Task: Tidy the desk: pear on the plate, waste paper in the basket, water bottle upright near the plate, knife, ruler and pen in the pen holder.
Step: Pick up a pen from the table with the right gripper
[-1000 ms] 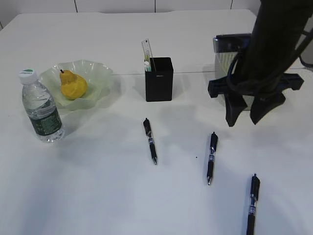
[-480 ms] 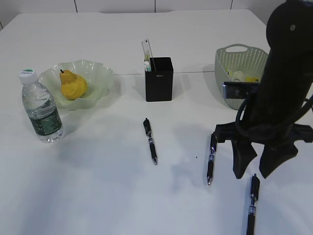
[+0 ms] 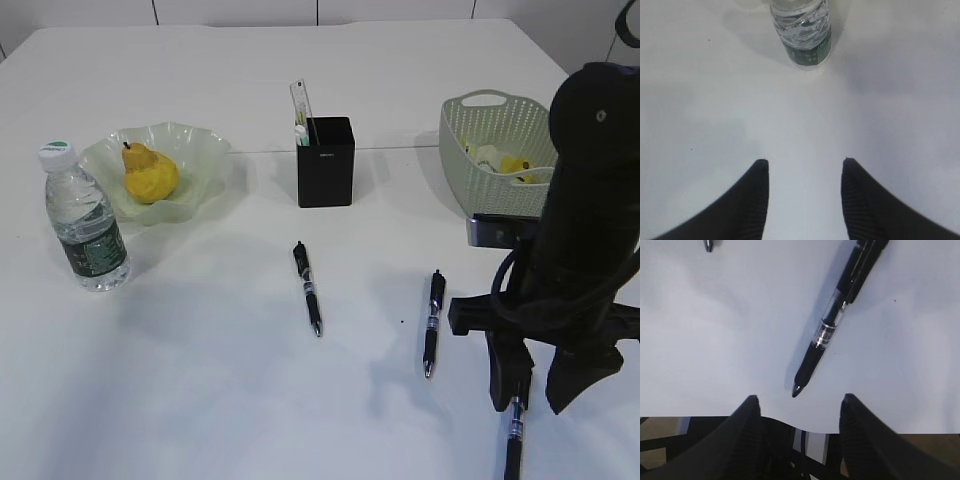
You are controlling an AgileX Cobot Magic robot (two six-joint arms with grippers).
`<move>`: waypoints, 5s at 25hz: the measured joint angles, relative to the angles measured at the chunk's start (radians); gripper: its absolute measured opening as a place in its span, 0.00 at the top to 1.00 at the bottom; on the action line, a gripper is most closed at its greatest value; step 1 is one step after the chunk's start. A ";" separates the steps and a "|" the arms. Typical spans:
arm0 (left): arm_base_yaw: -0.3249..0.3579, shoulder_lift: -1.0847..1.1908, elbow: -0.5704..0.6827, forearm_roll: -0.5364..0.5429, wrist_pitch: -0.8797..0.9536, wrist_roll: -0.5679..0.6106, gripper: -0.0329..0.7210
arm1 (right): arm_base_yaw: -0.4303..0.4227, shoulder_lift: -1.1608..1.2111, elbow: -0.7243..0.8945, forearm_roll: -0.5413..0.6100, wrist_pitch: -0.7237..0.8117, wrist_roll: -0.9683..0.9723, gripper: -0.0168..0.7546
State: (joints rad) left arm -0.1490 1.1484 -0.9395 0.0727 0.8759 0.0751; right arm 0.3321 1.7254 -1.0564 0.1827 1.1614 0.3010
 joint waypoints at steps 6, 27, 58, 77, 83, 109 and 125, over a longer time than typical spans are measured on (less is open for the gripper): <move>0.000 0.000 0.000 -0.002 -0.004 0.000 0.52 | 0.000 0.000 -0.006 0.000 -0.010 0.001 0.45; 0.000 0.000 0.000 -0.004 -0.023 0.000 0.52 | 0.000 0.002 -0.006 -0.183 -0.151 0.334 0.45; 0.000 0.000 0.000 -0.007 -0.023 0.000 0.52 | 0.000 0.111 -0.006 -0.173 -0.225 0.419 0.45; 0.000 0.000 0.000 -0.007 -0.023 0.000 0.52 | 0.000 0.113 0.050 -0.217 -0.211 0.454 0.60; 0.000 0.000 0.000 -0.010 -0.021 0.000 0.52 | 0.000 0.113 0.050 -0.211 -0.292 0.456 0.60; 0.000 0.000 0.000 -0.037 -0.015 0.000 0.52 | 0.000 0.155 0.050 -0.239 -0.320 0.458 0.61; 0.000 0.000 0.000 -0.037 -0.015 0.000 0.52 | 0.000 0.155 0.050 -0.301 -0.304 0.458 0.61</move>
State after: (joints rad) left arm -0.1490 1.1484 -0.9395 0.0354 0.8607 0.0751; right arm 0.3321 1.8805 -1.0063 -0.1178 0.8569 0.7587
